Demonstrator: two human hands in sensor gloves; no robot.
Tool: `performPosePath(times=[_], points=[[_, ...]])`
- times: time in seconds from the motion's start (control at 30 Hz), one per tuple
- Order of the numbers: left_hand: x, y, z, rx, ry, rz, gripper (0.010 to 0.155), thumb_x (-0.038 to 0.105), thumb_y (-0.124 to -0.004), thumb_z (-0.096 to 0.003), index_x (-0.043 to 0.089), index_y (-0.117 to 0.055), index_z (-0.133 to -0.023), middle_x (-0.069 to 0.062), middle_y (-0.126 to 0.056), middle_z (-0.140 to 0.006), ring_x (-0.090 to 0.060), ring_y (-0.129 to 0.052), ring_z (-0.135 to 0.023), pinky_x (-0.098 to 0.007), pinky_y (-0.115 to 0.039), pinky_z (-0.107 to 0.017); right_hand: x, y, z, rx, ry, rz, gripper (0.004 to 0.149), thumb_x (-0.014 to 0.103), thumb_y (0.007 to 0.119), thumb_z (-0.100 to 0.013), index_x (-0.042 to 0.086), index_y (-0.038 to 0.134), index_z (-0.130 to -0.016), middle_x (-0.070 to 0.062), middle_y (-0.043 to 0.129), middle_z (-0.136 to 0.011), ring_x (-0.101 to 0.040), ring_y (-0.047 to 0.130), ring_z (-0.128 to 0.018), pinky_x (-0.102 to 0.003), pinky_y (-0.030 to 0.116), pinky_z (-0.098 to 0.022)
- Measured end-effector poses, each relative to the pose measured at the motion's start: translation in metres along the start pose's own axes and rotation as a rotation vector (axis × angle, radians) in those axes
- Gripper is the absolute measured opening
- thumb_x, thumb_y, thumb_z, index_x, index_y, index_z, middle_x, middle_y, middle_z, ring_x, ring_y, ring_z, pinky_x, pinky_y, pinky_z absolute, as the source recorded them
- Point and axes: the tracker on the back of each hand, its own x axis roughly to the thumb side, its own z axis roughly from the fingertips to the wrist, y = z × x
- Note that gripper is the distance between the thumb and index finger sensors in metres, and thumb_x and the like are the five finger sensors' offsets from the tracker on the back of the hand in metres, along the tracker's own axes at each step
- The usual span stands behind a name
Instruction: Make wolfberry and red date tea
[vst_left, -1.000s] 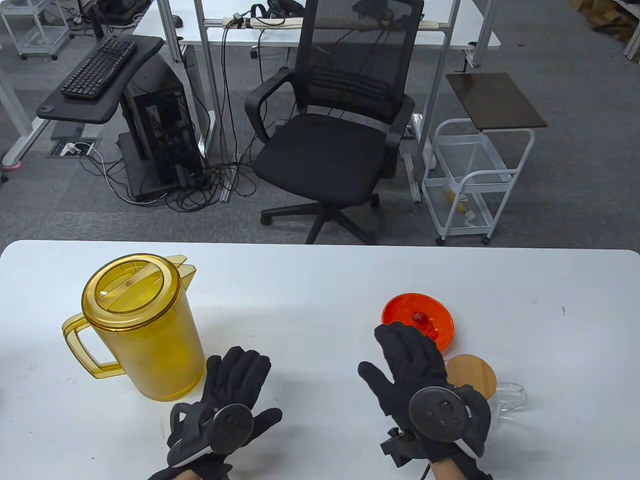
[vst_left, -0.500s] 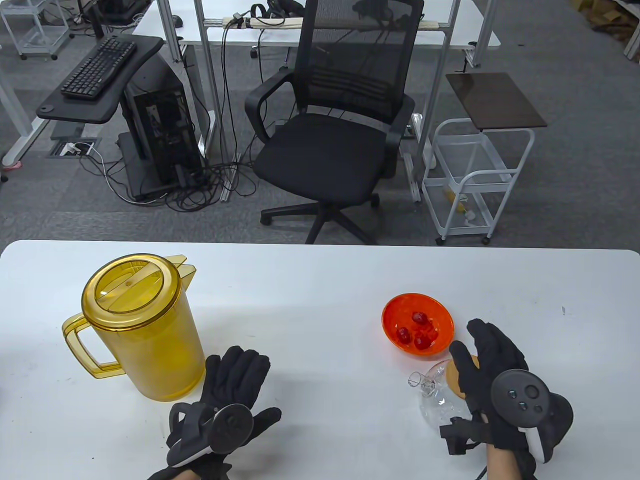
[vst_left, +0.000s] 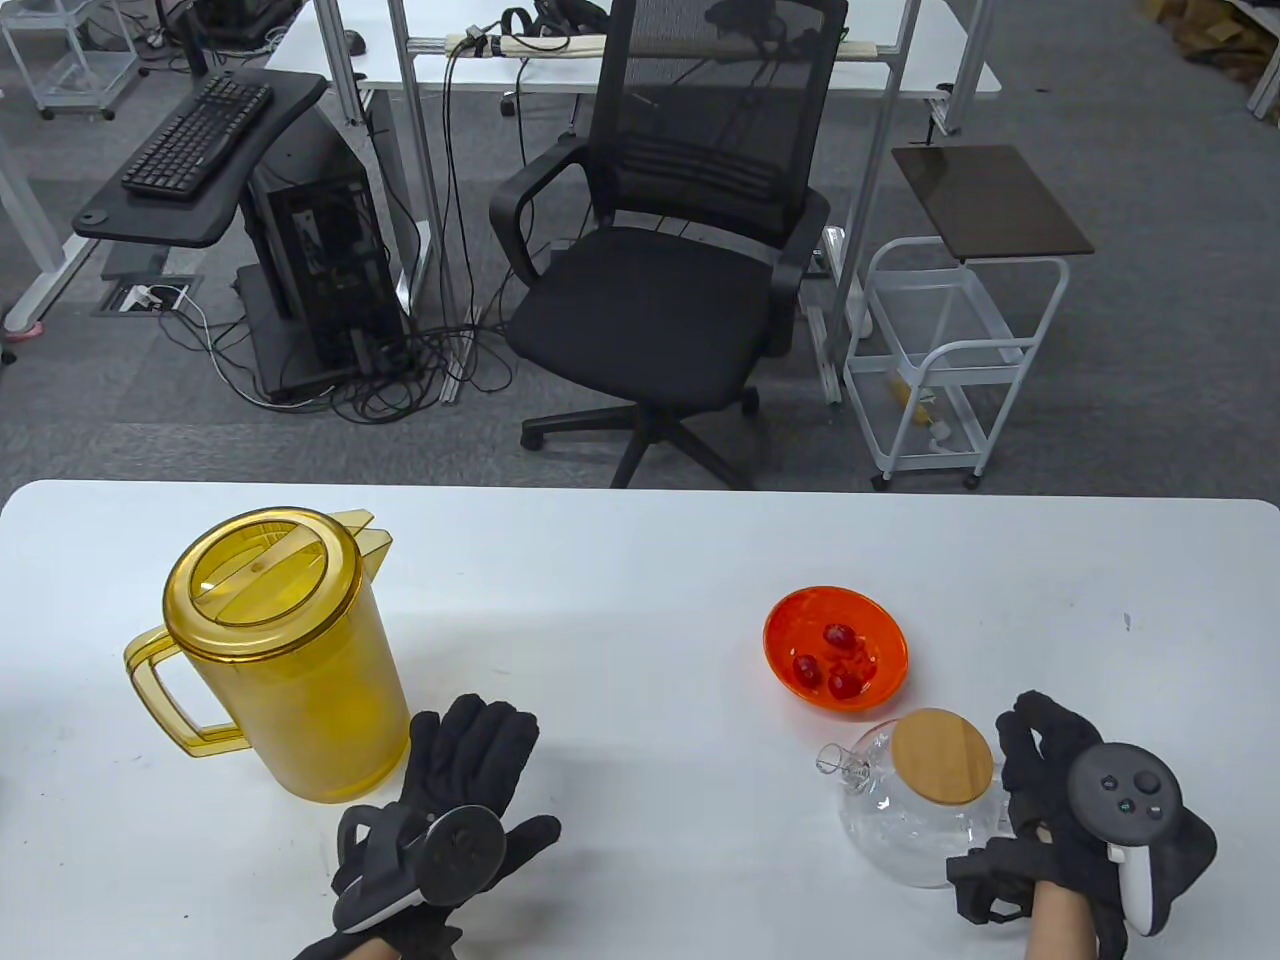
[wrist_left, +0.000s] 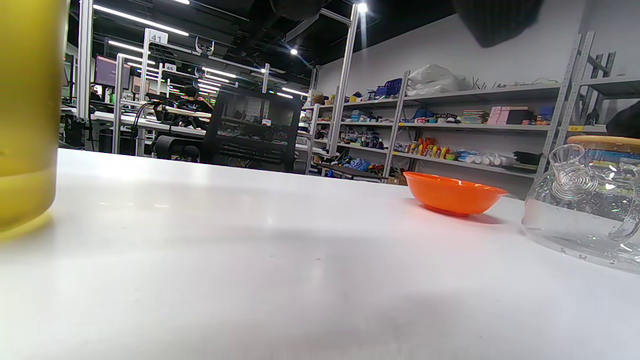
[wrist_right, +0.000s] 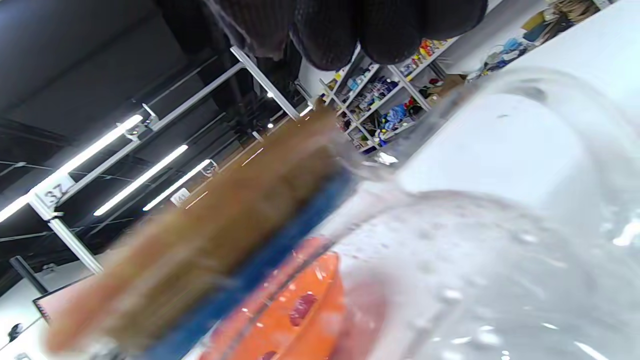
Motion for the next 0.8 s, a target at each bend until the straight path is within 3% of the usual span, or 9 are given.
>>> performPosePath(times=[0.6, 0.8], points=[[0.0, 0.0, 0.0, -0.02, 0.009, -0.005, 0.09, 0.064, -0.068, -0.0491, 0.02, -0.031, -0.119, -0.009, -0.043, -0.126, -0.043, -0.036, -0.119, -0.058, -0.023, -0.086, -0.058, 0.03, -0.012, 0.158, 0.109, -0.196, 0.05, 0.037, 0.064, -0.06, 0.005, 0.073, -0.096, -0.029, 0.064, -0.101, -0.056, 0.058, -0.091, -0.068, 0.039, -0.069], [-0.001, 0.001, 0.0, -0.022, 0.015, -0.001, 0.09, 0.064, -0.068, -0.049, 0.02, -0.032, -0.119, -0.009, -0.043, -0.126, -0.043, -0.037, -0.119, -0.058, -0.023, -0.086, -0.065, 0.034, -0.015, 0.209, 0.108, -0.28, 0.045, 0.039, 0.062, -0.06, 0.001, 0.079, -0.077, -0.026, 0.066, -0.097, -0.055, 0.053, -0.093, -0.067, 0.034, -0.071]])
